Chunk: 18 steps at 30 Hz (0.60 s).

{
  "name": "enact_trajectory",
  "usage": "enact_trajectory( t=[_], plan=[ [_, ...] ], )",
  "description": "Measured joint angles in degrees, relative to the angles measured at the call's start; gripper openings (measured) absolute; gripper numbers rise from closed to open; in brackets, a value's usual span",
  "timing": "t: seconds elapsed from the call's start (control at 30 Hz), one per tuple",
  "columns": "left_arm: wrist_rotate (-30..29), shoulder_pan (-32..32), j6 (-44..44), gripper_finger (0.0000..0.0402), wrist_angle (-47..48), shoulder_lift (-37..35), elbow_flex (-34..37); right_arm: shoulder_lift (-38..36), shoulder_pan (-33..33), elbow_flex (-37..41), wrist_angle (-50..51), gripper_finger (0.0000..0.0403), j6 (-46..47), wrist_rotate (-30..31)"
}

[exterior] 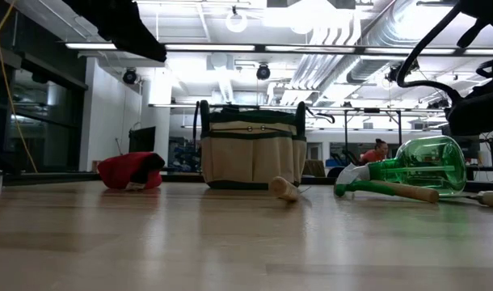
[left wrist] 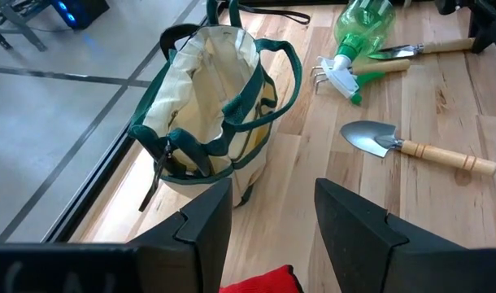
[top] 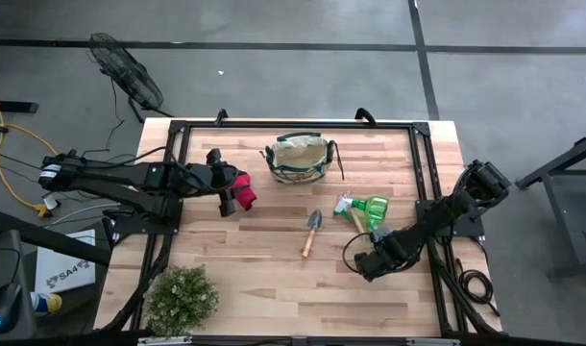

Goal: Pick & Place Garden tools in Gardening bag
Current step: Put the right brown trowel into the gardening bag

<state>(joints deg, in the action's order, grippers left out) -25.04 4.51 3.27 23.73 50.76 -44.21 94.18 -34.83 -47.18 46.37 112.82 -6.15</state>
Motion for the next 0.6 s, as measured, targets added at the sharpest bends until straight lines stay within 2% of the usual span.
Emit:
enact_trajectory(
  t=[0.43, 0.6],
  plan=[
    [0.45, 0.0, -2.38, 0.017, -0.35, 0.0, 0.02, -8.73, -3.86, 0.15, 0.33, 0.0067, -2.28, -3.38],
    [2.52, -0.02, -4.77, 0.017, -2.25, 0.0, 0.02, -14.23, -5.97, 0.11, -0.08, 0.0066, -3.08, -1.46]
  ],
)
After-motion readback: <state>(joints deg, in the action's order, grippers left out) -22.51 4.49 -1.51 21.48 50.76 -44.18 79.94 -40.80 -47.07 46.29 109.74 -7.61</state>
